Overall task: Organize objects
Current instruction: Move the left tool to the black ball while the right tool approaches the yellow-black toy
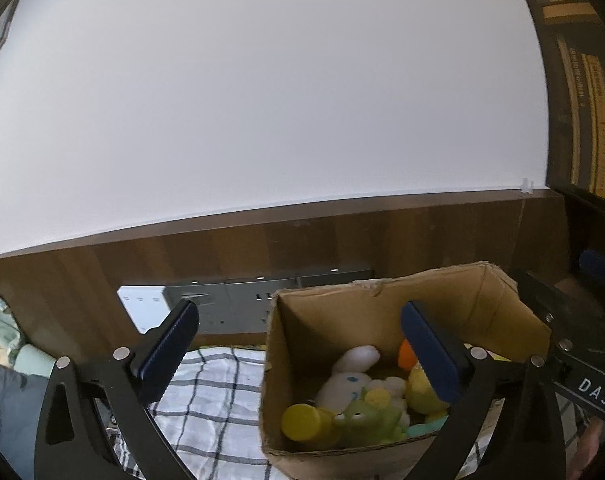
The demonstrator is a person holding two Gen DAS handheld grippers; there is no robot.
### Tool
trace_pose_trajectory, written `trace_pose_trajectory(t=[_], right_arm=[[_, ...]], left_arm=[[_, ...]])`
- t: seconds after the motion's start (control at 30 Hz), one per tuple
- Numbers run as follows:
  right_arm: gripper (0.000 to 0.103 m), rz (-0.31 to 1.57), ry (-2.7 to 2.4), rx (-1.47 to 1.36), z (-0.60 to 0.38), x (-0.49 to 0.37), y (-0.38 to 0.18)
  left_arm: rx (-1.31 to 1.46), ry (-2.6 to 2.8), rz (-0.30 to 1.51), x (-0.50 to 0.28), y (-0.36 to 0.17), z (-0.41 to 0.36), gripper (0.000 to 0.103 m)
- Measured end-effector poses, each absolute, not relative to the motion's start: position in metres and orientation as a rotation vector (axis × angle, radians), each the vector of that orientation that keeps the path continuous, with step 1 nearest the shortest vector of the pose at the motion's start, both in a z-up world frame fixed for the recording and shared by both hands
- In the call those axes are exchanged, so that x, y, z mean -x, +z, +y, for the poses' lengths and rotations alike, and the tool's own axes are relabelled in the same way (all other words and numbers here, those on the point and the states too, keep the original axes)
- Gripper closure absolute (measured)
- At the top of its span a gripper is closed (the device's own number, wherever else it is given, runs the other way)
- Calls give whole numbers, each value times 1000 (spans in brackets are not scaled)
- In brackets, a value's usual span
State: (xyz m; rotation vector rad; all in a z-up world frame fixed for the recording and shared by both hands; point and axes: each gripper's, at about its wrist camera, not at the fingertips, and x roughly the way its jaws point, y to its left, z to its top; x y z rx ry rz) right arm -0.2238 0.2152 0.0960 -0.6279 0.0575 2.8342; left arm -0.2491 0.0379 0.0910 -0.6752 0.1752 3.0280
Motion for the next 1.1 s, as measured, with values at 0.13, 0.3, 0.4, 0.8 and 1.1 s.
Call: trace_pose_trajectory(t=[0.13,0.3,0.4,0.8,1.1], right_arm=[[9,77,2819,624,219,221,97],[7,99,2800,611,223,214,108],[5,103,2798,597,222,208,115],[5,82,2792,669,208,182,119],[5,99,2780,689,206,154,111]], left_arm=[[691,3049,160,249,90,37,0],[740,3034,76,250,90,34,0],[763,3019,34,247,93,30,0],[715,3048,74,204,105,22,0],[727,3067,91,174,95,15,0]])
